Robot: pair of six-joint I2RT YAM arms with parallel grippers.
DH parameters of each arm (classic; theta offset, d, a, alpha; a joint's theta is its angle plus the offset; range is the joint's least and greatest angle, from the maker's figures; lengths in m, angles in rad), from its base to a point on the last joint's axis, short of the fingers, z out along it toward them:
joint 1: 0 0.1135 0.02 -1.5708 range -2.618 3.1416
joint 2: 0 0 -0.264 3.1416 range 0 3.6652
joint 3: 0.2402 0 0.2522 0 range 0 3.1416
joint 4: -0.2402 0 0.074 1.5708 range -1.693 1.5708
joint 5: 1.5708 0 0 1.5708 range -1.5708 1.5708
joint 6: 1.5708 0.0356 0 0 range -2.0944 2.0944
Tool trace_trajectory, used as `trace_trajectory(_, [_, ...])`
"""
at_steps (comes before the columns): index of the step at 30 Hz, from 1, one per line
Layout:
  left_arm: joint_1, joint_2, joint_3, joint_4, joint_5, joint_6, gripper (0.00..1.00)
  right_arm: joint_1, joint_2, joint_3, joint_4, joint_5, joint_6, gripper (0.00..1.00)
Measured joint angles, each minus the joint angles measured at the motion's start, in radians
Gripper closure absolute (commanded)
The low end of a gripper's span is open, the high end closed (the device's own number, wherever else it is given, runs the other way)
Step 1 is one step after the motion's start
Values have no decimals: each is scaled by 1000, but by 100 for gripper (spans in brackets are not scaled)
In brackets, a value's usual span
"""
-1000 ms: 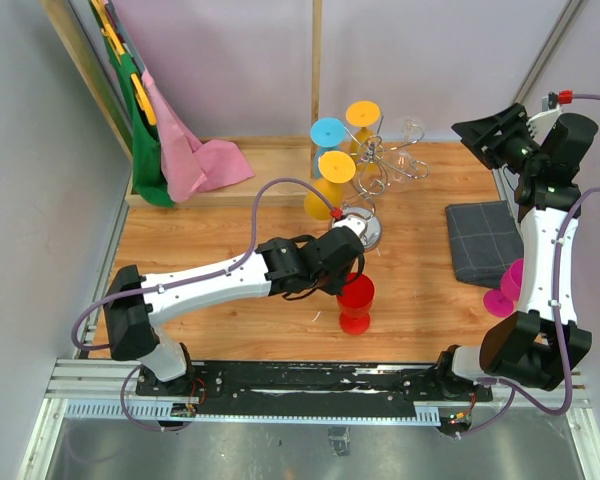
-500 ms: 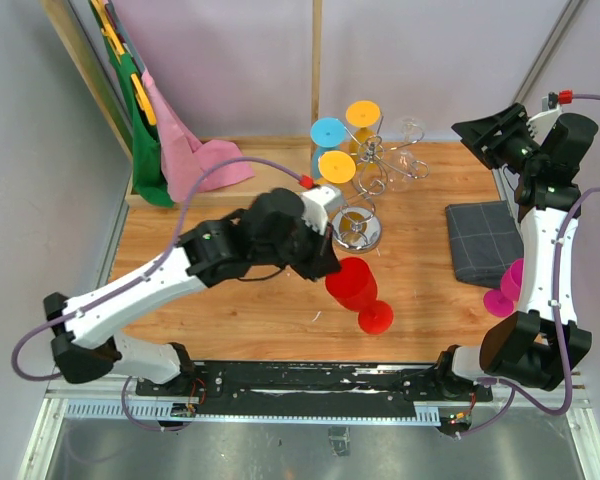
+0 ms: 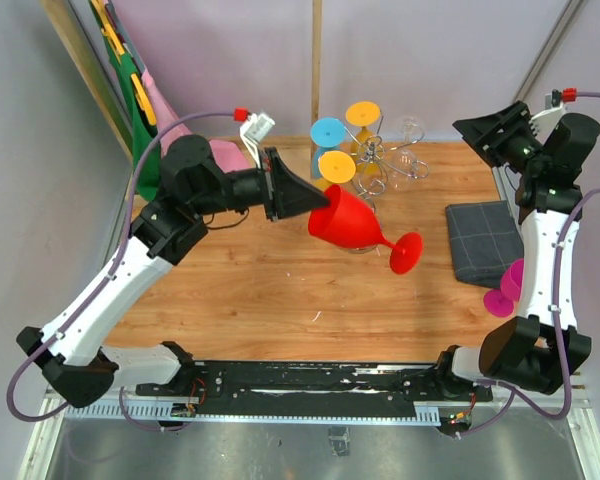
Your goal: Place the wine glass upside down on the wine glass rack
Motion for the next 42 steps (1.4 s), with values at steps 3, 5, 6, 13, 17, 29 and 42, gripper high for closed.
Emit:
trace_trajectory(3, [100, 27, 6, 122, 101, -72, 100, 8, -19, 0, 23, -2, 1, 43])
trace_trajectory(5, [143, 59, 31, 196, 163, -120, 100, 14, -34, 0, 56, -15, 6, 43])
trace_trajectory(6, [163, 77, 43, 245, 190, -152, 100, 14, -40, 0, 77, -26, 10, 43])
trace_trajectory(13, [304, 204, 55, 746, 339, -516, 100, 70, -55, 0, 230, -102, 40, 40])
trace_trajectory(17, [383, 301, 56, 1098, 357, -814, 100, 116, -52, 0, 380, -173, 98, 40])
trace_trajectory(29, [476, 547, 111, 1724, 249, -1390, 100, 260, 38, -11, 1043, -315, 462, 40])
trace_trajectory(42, [476, 649, 167, 1789, 105, -1546, 100, 467, 182, 99, 1405, -319, 771, 42])
